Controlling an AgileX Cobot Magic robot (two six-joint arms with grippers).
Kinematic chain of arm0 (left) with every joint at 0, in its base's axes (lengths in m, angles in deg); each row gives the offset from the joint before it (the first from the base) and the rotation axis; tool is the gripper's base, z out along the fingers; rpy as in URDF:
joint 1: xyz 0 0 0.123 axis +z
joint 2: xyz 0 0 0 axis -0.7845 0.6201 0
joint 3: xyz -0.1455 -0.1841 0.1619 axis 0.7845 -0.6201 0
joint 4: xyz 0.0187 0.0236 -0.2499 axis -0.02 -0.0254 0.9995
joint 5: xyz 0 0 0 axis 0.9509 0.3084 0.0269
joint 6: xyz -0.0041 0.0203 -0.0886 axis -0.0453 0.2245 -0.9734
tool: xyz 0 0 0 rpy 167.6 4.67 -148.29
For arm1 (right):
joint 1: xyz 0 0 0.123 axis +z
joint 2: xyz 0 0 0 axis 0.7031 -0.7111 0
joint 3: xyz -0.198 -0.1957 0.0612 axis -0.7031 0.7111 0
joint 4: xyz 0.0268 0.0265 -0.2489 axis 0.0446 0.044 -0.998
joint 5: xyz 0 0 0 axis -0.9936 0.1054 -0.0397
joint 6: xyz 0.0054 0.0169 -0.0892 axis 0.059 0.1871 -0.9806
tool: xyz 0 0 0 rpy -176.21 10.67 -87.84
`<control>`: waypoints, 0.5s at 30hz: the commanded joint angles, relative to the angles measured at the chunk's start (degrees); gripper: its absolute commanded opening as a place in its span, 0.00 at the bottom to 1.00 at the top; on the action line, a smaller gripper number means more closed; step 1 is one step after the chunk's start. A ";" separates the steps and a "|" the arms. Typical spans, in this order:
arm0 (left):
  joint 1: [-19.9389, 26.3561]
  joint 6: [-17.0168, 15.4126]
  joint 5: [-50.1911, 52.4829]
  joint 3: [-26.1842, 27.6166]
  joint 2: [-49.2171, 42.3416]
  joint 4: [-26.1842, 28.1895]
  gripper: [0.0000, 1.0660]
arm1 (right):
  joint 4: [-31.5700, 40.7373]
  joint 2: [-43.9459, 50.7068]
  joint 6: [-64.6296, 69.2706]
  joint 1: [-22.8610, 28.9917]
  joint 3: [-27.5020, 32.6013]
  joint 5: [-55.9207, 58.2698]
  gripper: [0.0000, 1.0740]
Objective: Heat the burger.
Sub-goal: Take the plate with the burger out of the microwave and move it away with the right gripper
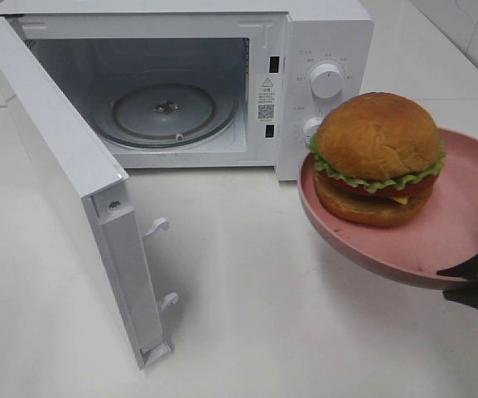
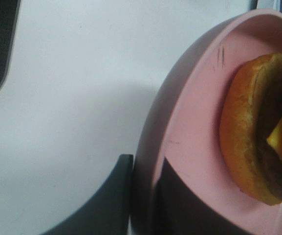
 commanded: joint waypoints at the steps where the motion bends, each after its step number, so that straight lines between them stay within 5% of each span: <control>1: 0.11 -0.40 0.52 0.06 -0.97 0.23 0.94 | -4.93 2.06 5.73 -0.23 -0.46 -0.57 0.01; 15: 0.11 -0.40 0.52 0.06 -0.97 0.23 0.94 | -23.55 2.41 33.80 -0.23 -0.46 6.53 0.02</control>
